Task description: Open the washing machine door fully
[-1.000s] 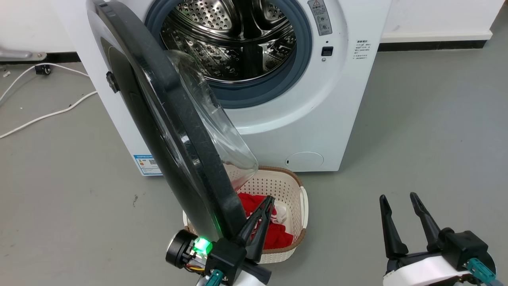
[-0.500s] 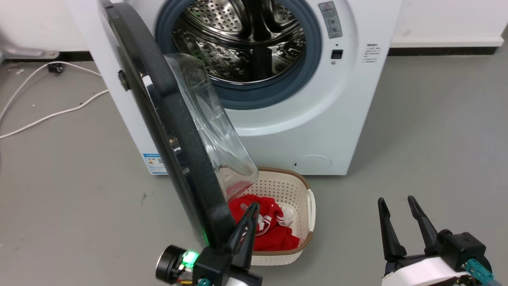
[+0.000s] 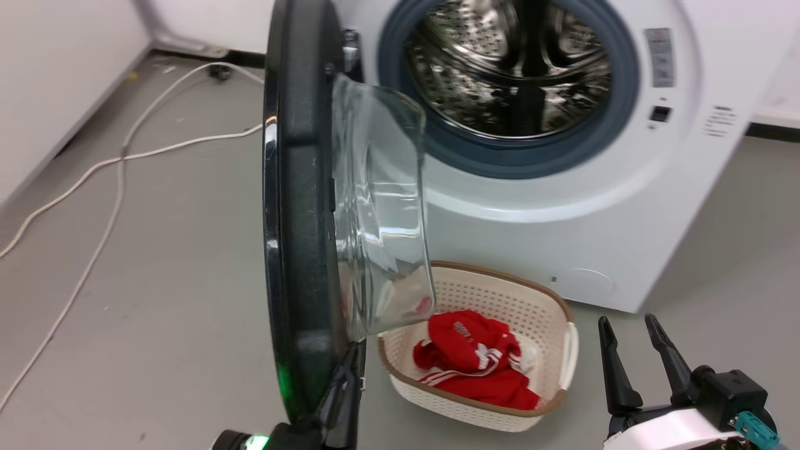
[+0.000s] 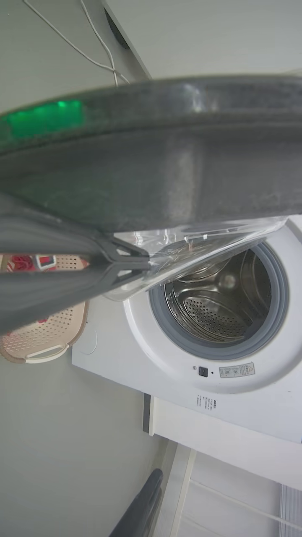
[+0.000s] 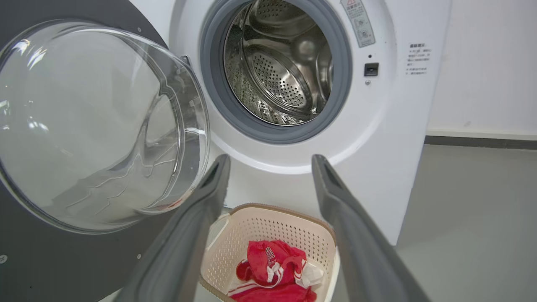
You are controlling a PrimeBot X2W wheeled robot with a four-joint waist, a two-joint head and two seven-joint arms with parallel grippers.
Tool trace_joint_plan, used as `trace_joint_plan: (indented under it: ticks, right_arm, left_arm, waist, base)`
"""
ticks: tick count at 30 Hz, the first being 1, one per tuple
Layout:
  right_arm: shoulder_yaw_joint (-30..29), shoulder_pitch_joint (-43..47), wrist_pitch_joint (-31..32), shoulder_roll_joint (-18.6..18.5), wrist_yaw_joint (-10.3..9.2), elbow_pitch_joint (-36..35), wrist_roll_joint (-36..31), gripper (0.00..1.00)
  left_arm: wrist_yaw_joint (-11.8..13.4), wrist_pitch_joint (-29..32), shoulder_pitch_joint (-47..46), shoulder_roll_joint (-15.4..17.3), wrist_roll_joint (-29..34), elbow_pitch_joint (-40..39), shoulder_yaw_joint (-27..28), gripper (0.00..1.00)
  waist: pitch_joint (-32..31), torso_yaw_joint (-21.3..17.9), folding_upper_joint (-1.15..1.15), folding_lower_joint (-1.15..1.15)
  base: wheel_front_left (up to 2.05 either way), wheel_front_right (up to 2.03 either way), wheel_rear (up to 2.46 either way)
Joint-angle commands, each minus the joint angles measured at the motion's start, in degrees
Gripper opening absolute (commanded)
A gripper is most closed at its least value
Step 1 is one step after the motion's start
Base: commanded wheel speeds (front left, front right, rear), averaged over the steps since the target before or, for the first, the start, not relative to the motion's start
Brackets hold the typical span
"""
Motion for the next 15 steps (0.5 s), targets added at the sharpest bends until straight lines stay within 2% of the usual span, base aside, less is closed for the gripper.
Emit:
trace_joint_plan:
  ticks: [1, 8, 11, 15]
  right_arm:
    - [0.10, -0.21, -0.10, 0.10, -0.04, 0.05, -0.06, 1.00]
    - [0.79, -0.67, -0.10, 0.09, -0.04, 0.34, 0.23, 1.00]
    - [1.03, -0.82, -0.10, 0.09, -0.04, 0.44, 0.26, 1.00]
    - [1.34, -1.33, 0.01, 0.08, -0.04, 0.43, -0.13, 1.00]
  left_arm:
    - [0.66, -0.04, 0.90, 0.73, -0.32, 0.02, 1.26, 0.00]
    - [1.99, 0.01, 1.21, 2.78, -0.19, 0.57, 5.86, 0.00]
    - [2.34, 0.11, 0.74, 3.66, -0.56, 1.27, 7.78, 0.00]
    - [2.96, 0.12, -0.54, 5.59, -2.01, 2.47, 13.16, 0.00]
  waist:
    - [0.06, 3.76, 0.00, 0.00]
    - [0.04, 6.52, 0.00, 0.00]
    - [0.08, 6.47, 0.00, 0.00]
    - [0.90, 5.27, 0.00, 0.00]
  base:
    - [0.00, 0.00, 0.00]
    - [0.00, 0.00, 0.00]
    - [0.00, 0.00, 0.00]
    - [0.00, 0.00, 0.00]
